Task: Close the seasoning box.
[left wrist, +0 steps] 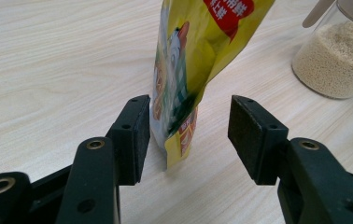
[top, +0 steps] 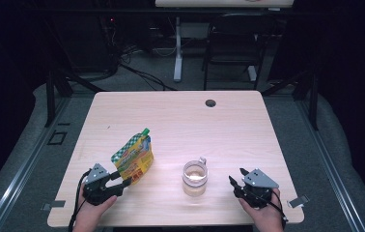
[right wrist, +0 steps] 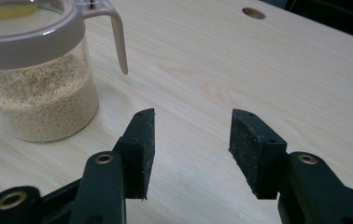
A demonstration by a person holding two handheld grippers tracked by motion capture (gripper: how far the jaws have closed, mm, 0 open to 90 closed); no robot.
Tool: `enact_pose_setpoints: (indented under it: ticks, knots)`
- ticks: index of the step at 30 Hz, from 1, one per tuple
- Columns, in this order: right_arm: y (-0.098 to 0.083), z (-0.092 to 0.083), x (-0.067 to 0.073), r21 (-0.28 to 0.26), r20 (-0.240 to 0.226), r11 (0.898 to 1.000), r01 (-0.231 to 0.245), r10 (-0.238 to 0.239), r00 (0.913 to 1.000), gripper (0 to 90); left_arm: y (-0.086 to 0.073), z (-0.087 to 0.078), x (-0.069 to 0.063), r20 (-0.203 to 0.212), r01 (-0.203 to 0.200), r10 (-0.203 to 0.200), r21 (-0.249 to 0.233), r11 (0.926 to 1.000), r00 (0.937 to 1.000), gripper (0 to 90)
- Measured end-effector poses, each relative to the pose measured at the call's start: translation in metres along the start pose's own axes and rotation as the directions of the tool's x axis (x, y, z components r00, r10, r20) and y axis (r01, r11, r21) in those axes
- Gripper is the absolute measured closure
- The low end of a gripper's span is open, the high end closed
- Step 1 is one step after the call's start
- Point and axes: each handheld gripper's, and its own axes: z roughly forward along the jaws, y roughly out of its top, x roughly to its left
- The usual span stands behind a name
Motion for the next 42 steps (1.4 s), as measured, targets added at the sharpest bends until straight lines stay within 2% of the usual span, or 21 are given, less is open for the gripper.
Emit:
enact_pose_setpoints:
  ticks: [6, 7, 9, 13, 24, 26, 29, 34, 42]
  knots:
    - [-0.005, 0.008, -0.004, 0.027, -0.019, 0.998, -0.049, 0.049, 0.9986, 50.4, -0.001, 0.000, 0.000, 0.004, 0.004, -0.004, -0.006, 1.0000, 1.0000, 49.0]
    - [-0.006, 0.009, -0.004, 0.029, -0.023, 0.998, -0.053, 0.053, 0.9983, 50.3, 0.000, 0.000, 0.001, 0.006, 0.003, -0.003, 0.009, 1.0000, 1.0000, 49.0]
    - [-0.007, 0.011, -0.003, 0.035, -0.025, 0.998, -0.058, 0.059, 0.9980, 50.1, -0.001, 0.001, 0.001, 0.005, 0.001, -0.001, 0.008, 1.0000, 1.0000, 49.0]
    - [-0.006, 0.013, 0.000, 0.049, -0.036, 0.998, -0.038, 0.039, 0.9986, 49.6, -0.001, 0.001, 0.002, 0.001, 0.008, -0.008, 0.004, 1.0000, 1.0000, 49.0]
    - [-0.005, 0.016, 0.008, 0.053, -0.094, 0.998, -0.035, 0.039, 0.9948, 49.2, -0.002, -0.002, 0.006, -0.003, 0.017, -0.017, -0.002, 0.9999, 0.9998, 48.9]
    - [-0.005, 0.016, 0.008, 0.050, -0.107, 0.998, -0.042, 0.047, 0.9932, 49.3, -0.002, -0.002, 0.006, -0.002, 0.021, -0.021, -0.003, 0.9998, 0.9998, 48.9]
    - [-0.005, 0.015, 0.007, 0.038, -0.135, 0.995, -0.089, 0.094, 0.9864, 49.3, -0.002, -0.001, 0.006, -0.001, 0.020, -0.020, 0.000, 0.9998, 0.9998, 48.9]
    - [-0.006, 0.016, 0.005, 0.040, -0.130, 0.994, -0.105, 0.109, 0.9855, 49.3, -0.002, 0.000, 0.005, -0.002, 0.009, -0.009, 0.016, 0.9998, 1.0000, 48.9]
    - [-0.006, 0.018, 0.004, 0.047, -0.126, 0.994, -0.100, 0.105, 0.9864, 49.2, -0.002, 0.001, 0.003, 0.000, 0.003, -0.003, 0.017, 0.9999, 1.0000, 48.9]
